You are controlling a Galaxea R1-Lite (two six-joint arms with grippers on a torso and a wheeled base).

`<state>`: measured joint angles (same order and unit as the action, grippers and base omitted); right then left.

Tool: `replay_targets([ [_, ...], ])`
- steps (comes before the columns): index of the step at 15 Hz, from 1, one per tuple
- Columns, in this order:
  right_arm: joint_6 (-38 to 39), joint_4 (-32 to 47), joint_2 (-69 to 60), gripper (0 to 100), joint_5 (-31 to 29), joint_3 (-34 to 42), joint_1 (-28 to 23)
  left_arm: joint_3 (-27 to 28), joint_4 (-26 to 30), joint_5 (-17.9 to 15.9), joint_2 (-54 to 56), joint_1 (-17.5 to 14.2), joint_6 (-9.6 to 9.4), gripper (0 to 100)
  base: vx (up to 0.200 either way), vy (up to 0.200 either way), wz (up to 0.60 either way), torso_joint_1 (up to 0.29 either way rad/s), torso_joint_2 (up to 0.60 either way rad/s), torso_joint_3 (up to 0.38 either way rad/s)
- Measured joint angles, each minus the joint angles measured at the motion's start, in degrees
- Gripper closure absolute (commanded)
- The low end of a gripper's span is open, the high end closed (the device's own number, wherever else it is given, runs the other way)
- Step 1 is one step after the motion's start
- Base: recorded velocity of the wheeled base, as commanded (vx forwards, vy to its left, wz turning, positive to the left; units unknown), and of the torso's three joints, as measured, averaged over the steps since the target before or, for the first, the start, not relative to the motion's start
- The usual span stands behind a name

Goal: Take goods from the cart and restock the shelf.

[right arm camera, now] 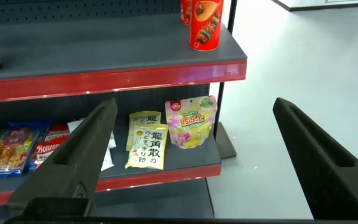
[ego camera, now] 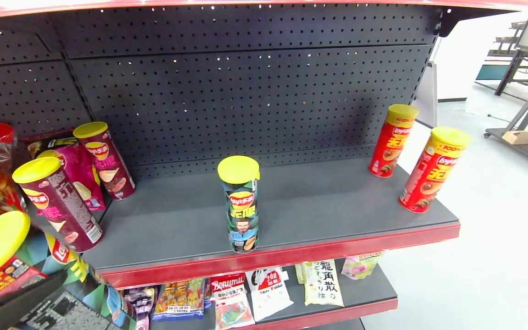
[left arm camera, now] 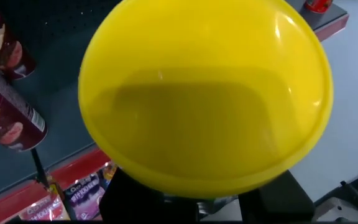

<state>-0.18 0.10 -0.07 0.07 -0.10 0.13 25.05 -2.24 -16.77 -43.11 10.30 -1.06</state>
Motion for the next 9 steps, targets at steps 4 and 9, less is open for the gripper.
replay_targets([
  [4, 0.0, 0.0, 0.0, 0, 0.0, 0.0, 0.0, 0.2, -12.5, -0.4, -9.5, 0.1, 1.06, 100, 0.0, 0.0, 0.0, 0.0, 0.0, 0.0],
  [9, 0.0, 0.0, 0.0, 0, 0.0, 0.0, 0.0, 2.5, -17.8, -0.4, -20.5, 0.2, 1.04, 100, 0.0, 0.0, 0.0, 0.0, 0.0, 0.0],
])
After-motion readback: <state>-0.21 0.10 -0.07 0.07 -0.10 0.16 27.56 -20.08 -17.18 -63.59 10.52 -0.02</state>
